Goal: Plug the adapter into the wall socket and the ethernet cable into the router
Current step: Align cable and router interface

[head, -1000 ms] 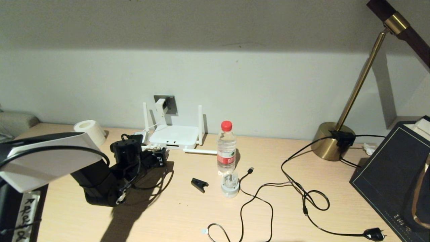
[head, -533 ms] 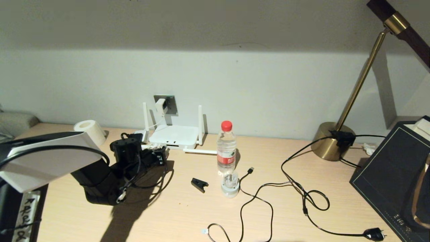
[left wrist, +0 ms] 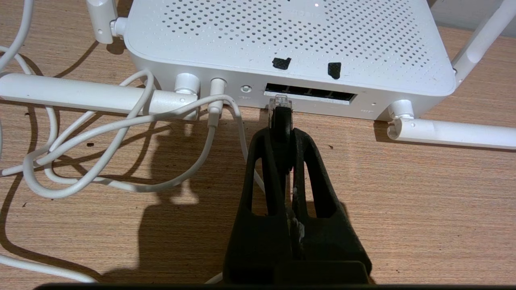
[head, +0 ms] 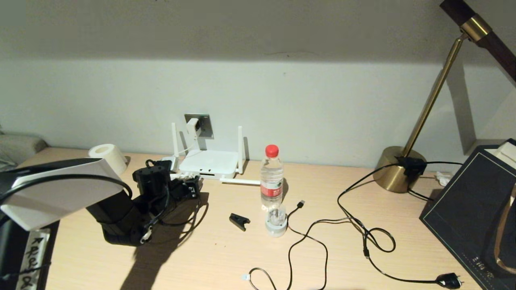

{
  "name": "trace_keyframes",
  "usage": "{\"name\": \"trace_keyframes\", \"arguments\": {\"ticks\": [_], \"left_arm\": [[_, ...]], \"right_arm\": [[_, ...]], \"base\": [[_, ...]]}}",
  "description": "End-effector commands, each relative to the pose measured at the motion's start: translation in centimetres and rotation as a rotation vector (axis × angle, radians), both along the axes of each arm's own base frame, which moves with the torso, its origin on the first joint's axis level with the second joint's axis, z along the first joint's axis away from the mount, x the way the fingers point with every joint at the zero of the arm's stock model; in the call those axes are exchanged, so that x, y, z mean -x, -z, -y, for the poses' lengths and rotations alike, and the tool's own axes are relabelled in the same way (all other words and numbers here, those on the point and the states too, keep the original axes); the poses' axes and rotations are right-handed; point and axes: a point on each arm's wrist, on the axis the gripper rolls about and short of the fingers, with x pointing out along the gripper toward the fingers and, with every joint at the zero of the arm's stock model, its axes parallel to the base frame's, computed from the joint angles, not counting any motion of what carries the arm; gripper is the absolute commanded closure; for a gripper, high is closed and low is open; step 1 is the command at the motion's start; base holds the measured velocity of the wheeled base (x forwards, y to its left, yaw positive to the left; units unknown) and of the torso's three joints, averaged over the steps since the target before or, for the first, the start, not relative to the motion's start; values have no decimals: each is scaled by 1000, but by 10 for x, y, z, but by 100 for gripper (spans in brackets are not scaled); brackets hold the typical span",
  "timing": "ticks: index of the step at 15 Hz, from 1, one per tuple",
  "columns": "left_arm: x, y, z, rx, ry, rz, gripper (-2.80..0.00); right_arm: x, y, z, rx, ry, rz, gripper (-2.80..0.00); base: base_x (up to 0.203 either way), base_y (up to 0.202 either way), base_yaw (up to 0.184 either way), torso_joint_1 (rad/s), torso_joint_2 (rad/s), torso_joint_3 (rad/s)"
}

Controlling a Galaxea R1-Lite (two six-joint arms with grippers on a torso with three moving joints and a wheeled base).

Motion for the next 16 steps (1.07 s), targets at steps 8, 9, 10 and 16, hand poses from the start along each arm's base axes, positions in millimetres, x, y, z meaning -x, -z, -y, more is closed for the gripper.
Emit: {"name": "trace_keyframes", "arguments": {"ticks": [8,9,10,16], "left_arm": [[-5,0,-1,3,-5,15,0],[-5,0,-1,3,-5,15,0],[-5,0,-1,3,-5,15,0],[-4,-1,-1,3,-5,17,0]], "right_arm": [[-3,9,0,1,0,-34,0],[-3,9,0,1,0,-34,0],[-3,9,0,1,0,-34,0],[-3,9,0,1,0,-34,0]], "base": [[0,0,0,0,0,0],[0,0,0,0,0,0],[0,0,0,0,0,0],[0,0,0,0,0,0]]}}
